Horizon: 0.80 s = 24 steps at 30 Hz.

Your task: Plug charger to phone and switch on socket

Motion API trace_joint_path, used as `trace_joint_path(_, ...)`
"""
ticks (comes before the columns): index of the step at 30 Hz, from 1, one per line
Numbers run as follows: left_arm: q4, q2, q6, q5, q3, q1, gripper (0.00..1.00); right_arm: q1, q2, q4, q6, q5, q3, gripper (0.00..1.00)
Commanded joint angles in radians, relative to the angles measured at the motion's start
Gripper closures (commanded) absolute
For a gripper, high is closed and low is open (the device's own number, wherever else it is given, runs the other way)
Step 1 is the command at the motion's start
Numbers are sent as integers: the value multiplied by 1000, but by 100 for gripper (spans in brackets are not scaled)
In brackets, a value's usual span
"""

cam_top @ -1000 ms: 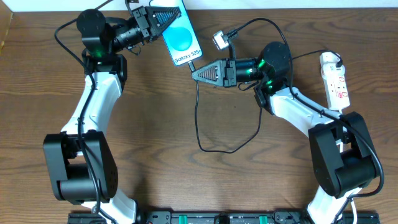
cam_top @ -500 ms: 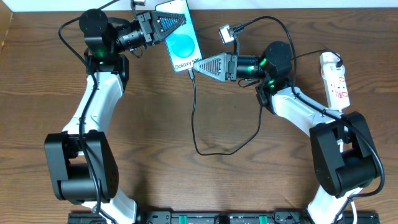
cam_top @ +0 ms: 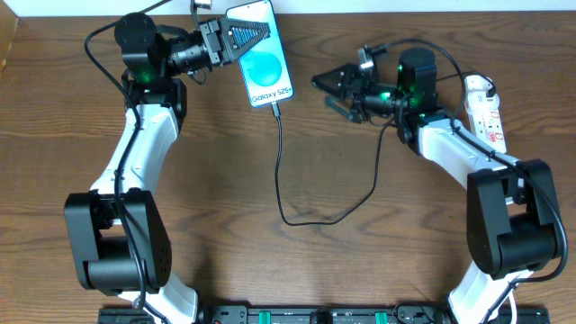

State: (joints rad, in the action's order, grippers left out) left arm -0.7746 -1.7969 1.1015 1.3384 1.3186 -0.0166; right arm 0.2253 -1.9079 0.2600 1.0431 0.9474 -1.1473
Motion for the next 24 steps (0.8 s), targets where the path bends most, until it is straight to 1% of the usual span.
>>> trace_joint_path(1, -11, 3, -10, -3, 13, 0, 92, -4, 6, -203, -143, -161, 0, 1)
trace_joint_path(3, -7, 3, -10, -20, 13, 0, 93, -4, 6, -287, -177, -180, 0, 1)
trace_joint_path(7, 82, 3, -53, -79, 13, 0, 93, -4, 6, -412, -259, -196, 0, 1)
trace_joint_path(12, 335, 3, -161, -188, 13, 0, 93, -4, 6, -599, -275, -343, 0, 1)
trace_joint_path(16, 481, 3, -255, -230, 13, 0, 93, -4, 6, -721, -275, -456, 0, 1)
trace_joint_path(18, 513, 3, -308, -229, 13, 0, 93, -4, 6, -772, -275, -514, 0, 1)
trace_joint_path(24, 560, 3, -366, -233, 13, 0, 93, -8, 6, -841, -275, -624, 0, 1)
